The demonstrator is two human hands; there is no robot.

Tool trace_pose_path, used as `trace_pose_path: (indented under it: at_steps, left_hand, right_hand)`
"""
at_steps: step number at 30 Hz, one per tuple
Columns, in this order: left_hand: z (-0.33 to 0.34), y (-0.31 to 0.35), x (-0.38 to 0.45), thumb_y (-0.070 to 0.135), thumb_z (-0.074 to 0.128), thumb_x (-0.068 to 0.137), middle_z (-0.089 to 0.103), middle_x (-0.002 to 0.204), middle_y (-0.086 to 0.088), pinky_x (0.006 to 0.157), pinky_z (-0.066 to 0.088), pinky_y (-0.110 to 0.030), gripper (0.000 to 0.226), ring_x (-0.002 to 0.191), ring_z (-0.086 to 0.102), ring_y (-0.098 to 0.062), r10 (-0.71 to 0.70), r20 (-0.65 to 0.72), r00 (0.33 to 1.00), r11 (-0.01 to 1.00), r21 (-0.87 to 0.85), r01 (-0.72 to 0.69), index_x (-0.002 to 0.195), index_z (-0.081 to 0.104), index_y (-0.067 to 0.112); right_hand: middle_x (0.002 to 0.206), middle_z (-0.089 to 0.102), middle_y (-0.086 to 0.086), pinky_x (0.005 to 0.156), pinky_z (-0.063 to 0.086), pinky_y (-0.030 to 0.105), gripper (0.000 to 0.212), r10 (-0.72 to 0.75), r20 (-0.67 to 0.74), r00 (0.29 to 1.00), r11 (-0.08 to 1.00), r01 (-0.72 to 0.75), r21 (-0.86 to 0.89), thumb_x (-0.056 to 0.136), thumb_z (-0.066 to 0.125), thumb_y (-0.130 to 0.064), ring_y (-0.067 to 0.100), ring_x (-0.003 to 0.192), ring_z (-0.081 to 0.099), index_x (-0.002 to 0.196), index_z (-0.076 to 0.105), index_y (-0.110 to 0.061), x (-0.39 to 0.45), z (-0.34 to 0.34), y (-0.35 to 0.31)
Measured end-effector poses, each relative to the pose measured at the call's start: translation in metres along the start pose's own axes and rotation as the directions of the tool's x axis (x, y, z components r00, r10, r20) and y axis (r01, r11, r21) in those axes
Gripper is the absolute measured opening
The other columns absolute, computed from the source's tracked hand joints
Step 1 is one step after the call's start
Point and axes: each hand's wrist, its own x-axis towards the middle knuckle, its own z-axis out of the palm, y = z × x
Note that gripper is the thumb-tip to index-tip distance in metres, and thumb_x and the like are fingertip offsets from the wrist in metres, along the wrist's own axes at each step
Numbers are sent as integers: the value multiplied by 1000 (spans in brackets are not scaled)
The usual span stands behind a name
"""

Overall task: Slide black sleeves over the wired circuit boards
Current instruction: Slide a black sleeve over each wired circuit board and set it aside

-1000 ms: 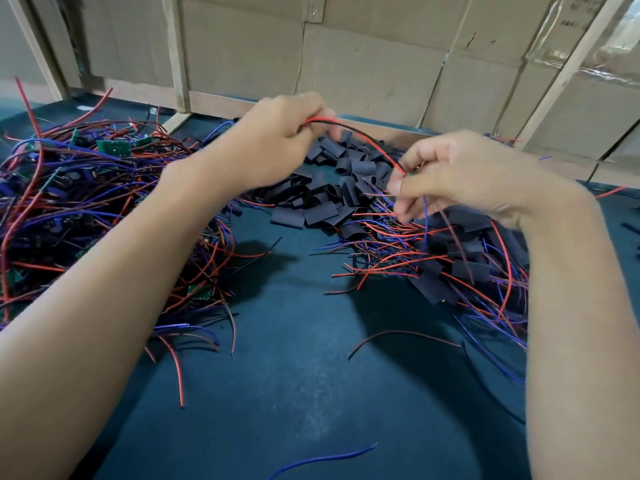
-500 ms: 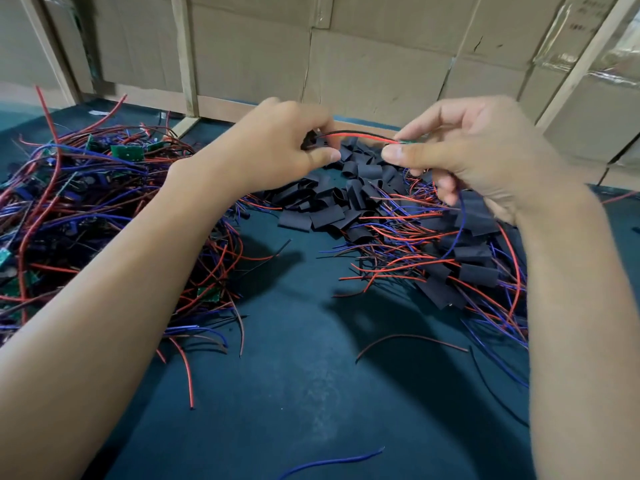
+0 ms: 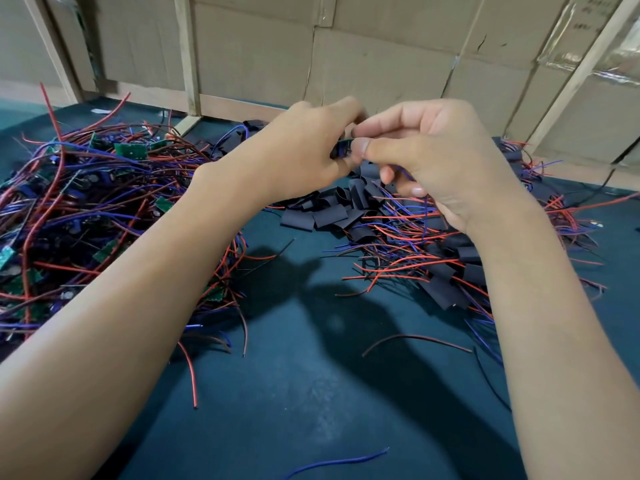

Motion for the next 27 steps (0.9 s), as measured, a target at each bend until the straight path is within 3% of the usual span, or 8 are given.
trace_pose_path:
  at_steps: [5, 9, 15, 17, 20, 22, 24, 27]
  left_hand:
    - [-1, 1, 0, 29, 68, 90, 50, 68, 7, 60, 22, -30, 26, 61, 43, -22, 2, -6, 1000, 996, -87, -2, 106, 50, 18]
    - [-4, 2, 0, 29, 72, 87, 44, 67, 18, 59, 21, -30, 37, 60, 44, -1, 28, 43, 999, 996, -90, -24, 97, 37, 25]
    - [-7, 5, -1, 28, 74, 84, 44, 67, 19, 60, 25, -28, 37, 58, 45, -7, 59, 45, 997, 994, -98, -54, 99, 41, 23]
    - [-6, 5, -1, 23, 72, 83, 48, 67, 18, 59, 27, -25, 32, 63, 46, -16, 65, 17, 998, 992, -111, -63, 104, 49, 13]
    - [-5, 8, -1, 15, 68, 82, 53, 70, 16, 59, 28, -22, 47, 72, 49, -19, 57, -16, 998, 991, -118, -59, 124, 52, 6]
    - [-5, 7, -2, 17, 67, 82, 58, 71, 15, 59, 28, -23, 52, 70, 51, -21, 33, -14, 999, 990, -138, -34, 130, 50, 9]
    - [-5, 6, -2, 21, 65, 83, 65, 73, 2, 59, 33, -26, 54, 68, 56, -23, -13, 3, 1000, 985, -172, 13, 133, 47, 16]
    - [-6, 5, -1, 21, 63, 82, 63, 69, 0, 56, 38, -10, 58, 66, 57, -3, -64, 15, 998, 978, -200, 66, 136, 44, 19]
  right_hand:
    - [78, 72, 20, 37, 28, 19, 9, -102, -30, 994, 995, 101, -26, 83, 78, -7, 13, 49, 49, 84, 76, -15, -1, -2, -2]
    - [78, 73, 11, 39, 27, 19, 6, -88, 5, 996, 996, 87, 18, 82, 77, -9, 14, 53, 48, 86, 77, -14, -3, -6, -4]
    - [77, 73, 13, 39, 23, 20, 8, -63, 23, 998, 996, 61, 72, 81, 75, -7, 15, 51, 46, 82, 77, -14, -2, -6, -5]
    - [79, 74, 15, 39, 21, 20, 9, -50, 35, 998, 996, 47, 74, 81, 75, -5, 15, 50, 45, 80, 75, -14, -2, -3, -5]
    - [82, 72, 23, 38, 22, 19, 12, -43, 37, 998, 999, 43, 13, 80, 75, -3, 15, 49, 47, 78, 74, -15, -1, 5, -3]
    - [73, 68, 16, 38, 24, 20, 11, -52, 36, 998, 998, 54, -39, 81, 77, -7, 15, 53, 49, 78, 76, -17, -1, 7, -2]
    - [68, 65, 7, 38, 27, 20, 9, -51, 49, 998, 997, 54, -58, 83, 78, -11, 13, 57, 51, 81, 80, -19, -1, 3, -2]
    - [72, 69, 2, 39, 30, 18, 12, -77, 75, 994, 992, 84, -90, 84, 78, -13, 10, 60, 52, 90, 82, -22, -2, -2, -4]
